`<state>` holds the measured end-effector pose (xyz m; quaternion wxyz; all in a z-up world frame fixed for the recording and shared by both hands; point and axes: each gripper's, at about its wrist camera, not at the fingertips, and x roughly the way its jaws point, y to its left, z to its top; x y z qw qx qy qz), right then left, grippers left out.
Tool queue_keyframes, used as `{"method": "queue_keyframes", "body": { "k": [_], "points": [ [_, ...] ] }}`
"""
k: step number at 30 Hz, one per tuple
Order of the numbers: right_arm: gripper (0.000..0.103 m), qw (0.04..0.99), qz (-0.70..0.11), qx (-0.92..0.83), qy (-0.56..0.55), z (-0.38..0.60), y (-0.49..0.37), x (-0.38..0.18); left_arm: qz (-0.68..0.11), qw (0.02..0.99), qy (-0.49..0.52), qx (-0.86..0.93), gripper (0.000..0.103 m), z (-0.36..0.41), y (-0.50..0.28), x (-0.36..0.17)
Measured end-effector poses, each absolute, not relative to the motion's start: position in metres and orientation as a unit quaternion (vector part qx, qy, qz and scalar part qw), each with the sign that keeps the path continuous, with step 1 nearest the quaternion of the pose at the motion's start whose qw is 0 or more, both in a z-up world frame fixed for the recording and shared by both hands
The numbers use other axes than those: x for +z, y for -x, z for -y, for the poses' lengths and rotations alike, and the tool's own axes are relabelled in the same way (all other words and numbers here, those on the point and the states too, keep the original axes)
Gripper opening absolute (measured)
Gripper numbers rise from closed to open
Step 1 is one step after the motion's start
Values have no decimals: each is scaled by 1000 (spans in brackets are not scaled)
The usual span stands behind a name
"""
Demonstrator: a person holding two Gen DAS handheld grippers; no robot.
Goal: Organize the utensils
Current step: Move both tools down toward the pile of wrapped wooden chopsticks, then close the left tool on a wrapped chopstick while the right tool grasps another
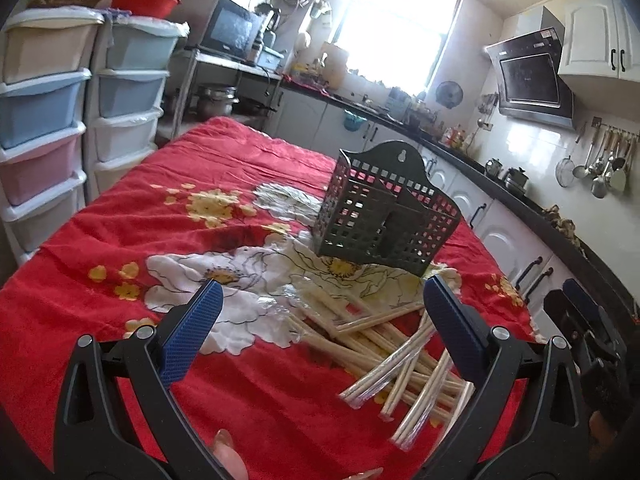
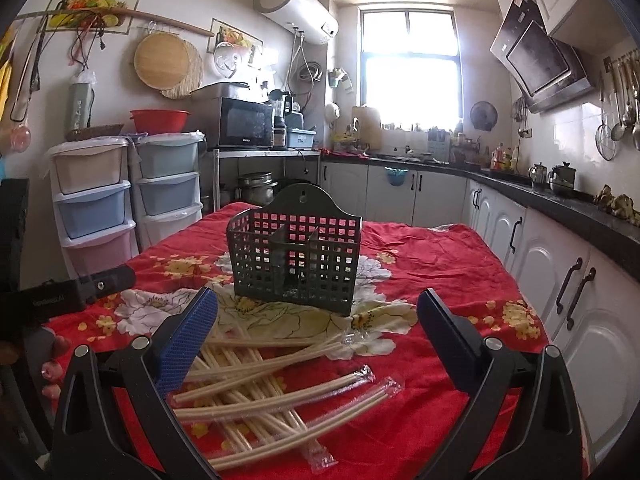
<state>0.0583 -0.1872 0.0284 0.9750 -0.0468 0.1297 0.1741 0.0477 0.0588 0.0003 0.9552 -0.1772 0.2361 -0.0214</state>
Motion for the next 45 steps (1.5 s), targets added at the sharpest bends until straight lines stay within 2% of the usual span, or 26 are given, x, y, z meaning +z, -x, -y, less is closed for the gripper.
{"method": "queue_keyframes", "body": {
  "k": [16,21,28,33,35,37,45],
  "points": [
    [97,952,-262,160,7,203,-132,10,-333,921,172,-103,92,-42,-103,-20],
    [97,944,-287,163,-6,207,-148,2,-367,906,173,-120,88,-33,-110,-37],
    [97,938,-303,168,-1,204,-159,-6,-385,896,179,-128,70,-33,-118,-48],
    [96,932,-318,175,-4,203,-168,-13,-393,890,187,-135,67,-35,-126,-51],
    [95,927,-328,181,-11,203,-172,-16,-395,888,191,-137,53,-35,-127,-52],
    [88,921,-342,186,-18,203,-177,-20,-401,885,194,-137,51,-35,-129,-55],
    [80,900,-385,202,-35,201,-193,-36,-407,883,196,-130,39,-37,-133,-58]
  ]
}}
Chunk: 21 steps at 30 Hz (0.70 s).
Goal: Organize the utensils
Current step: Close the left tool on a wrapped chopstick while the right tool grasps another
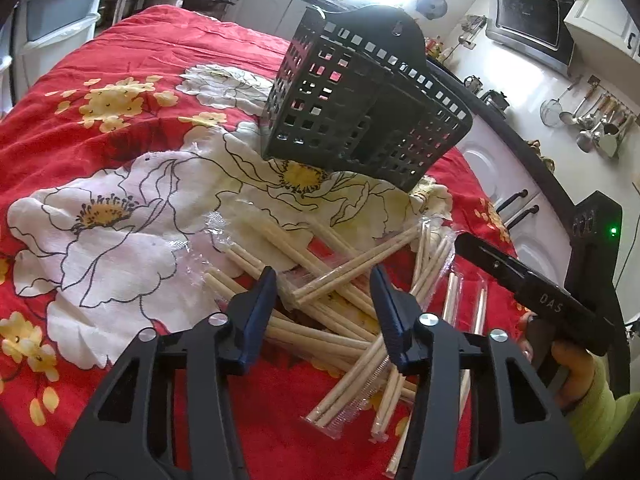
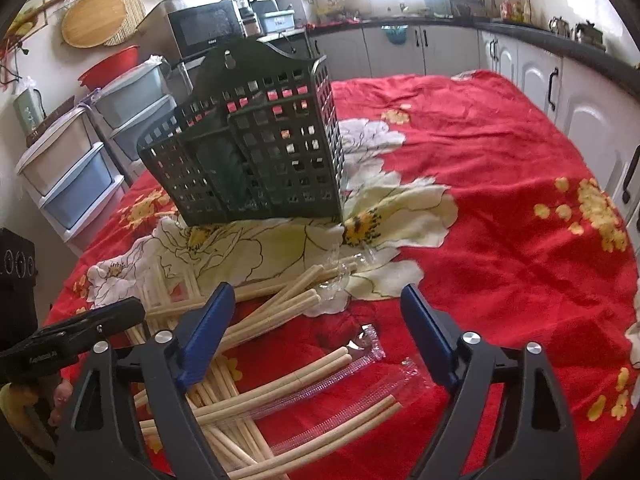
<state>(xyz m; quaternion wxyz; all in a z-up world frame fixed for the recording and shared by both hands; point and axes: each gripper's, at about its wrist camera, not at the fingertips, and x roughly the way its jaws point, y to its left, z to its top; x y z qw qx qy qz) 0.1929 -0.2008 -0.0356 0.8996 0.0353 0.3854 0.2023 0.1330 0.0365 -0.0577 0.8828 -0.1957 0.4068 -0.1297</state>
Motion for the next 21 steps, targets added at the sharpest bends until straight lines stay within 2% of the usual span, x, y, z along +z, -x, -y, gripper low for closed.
{"method": "queue_keyframes", "body": {
  "k": [5,14,17,18,21],
  "points": [
    [71,886,-411,210,-50,200,-202,-45,-412,882,193,-125,25,-37,-135,-60],
    [51,862,-439,224,-119,208,-216,-53,-412,880,195,-133,8,-37,-134,-60],
    [34,855,-445,228,-137,212,-218,-55,-405,882,198,-139,5,-38,-131,-55],
    [24,853,-446,230,-141,213,-219,-56,-402,882,200,-142,5,-38,-131,-54],
    [13,854,-441,234,-148,215,-218,-53,-393,885,201,-148,2,-38,-128,-48]
  ]
}}
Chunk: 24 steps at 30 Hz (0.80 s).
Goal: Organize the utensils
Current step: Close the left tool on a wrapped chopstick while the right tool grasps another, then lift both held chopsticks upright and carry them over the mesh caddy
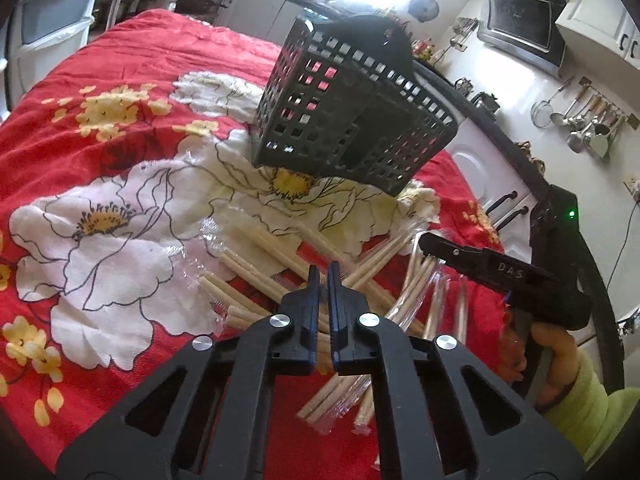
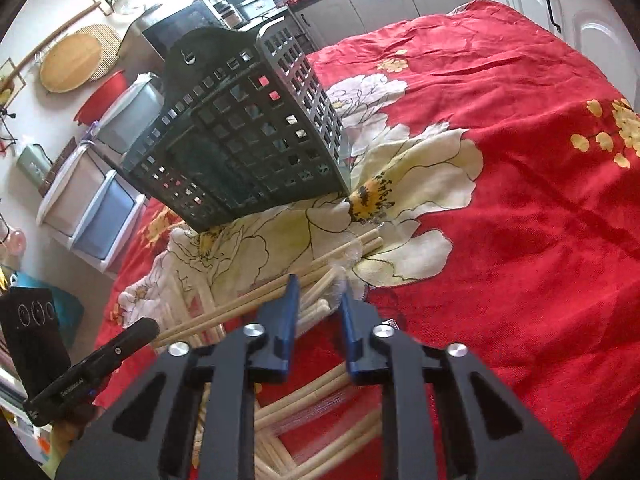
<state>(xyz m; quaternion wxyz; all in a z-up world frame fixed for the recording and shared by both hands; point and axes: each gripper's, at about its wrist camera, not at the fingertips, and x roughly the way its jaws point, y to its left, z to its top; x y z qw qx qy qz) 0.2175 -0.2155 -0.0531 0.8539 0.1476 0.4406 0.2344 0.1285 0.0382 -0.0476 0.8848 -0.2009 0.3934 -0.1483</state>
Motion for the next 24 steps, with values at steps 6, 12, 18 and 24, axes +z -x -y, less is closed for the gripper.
{"method": "queue_keyframes", "body": {
  "k": [6,12,18,24],
  "points": [
    [9,862,-410,255,-154,219,-207,-31,-367,892,210,-162,1,-41,-126,-27],
    [8,873,-371,280,-147,216,-196,1,-338,901,209,-171,0,-43,-125,-1],
    [6,882,-335,302,-137,211,-190,33,-314,911,199,-179,0,-43,-126,24],
    [6,888,-305,318,-128,209,-186,60,-296,918,188,-187,0,-42,-128,49]
  ]
}}
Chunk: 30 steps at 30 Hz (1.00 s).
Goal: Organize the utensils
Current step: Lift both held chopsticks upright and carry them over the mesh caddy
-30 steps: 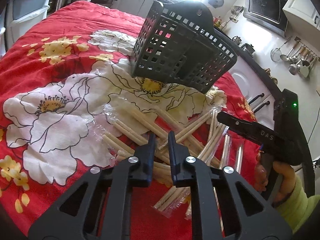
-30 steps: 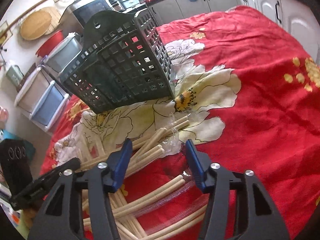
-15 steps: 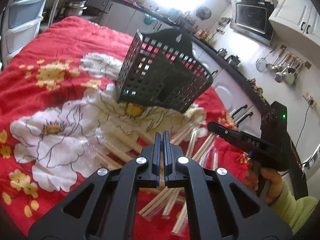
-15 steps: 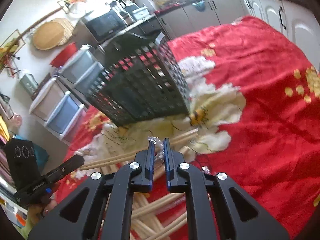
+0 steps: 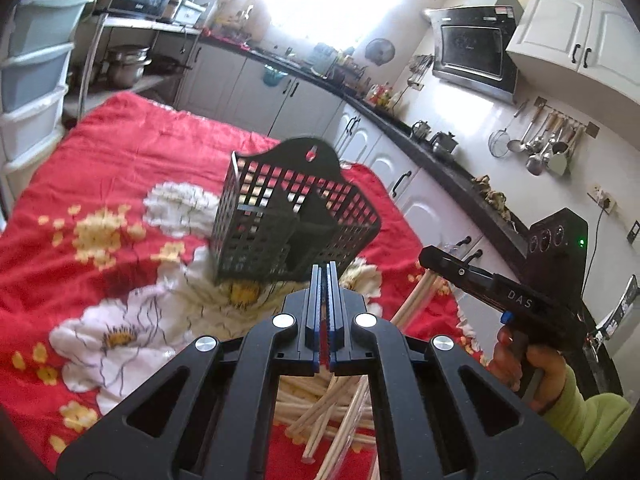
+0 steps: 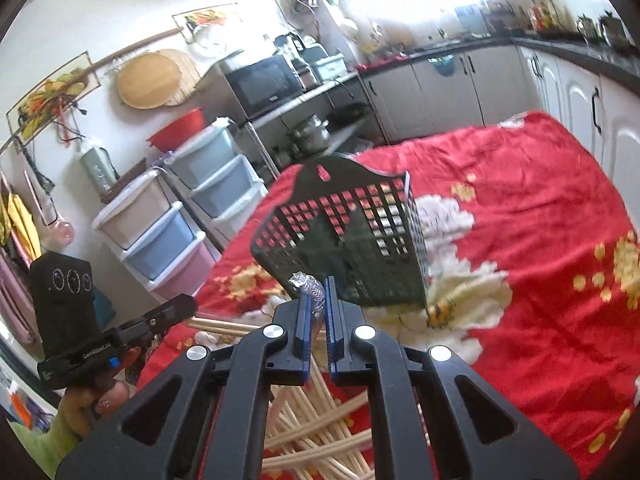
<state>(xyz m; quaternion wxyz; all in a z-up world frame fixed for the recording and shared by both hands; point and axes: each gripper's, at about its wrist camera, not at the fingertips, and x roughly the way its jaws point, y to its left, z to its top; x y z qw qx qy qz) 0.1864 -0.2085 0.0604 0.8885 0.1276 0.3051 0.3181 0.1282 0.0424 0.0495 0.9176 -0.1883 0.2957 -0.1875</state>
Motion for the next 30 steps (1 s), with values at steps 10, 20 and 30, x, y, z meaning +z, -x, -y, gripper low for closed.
{"method": "queue_keyframes", "body": {
  "k": [10,20,30],
  "points": [
    [5,896,-261,338,-118,206,-180,100,-258,928,174,-205,0,-40,-136,87],
    [5,907,-220,339,-120,215,-181,132,-221,937,158,-221,0,-34,-139,126],
    [5,921,-174,327,-118,225,-187,170,-177,947,147,-224,0,-34,-135,164]
  ]
}}
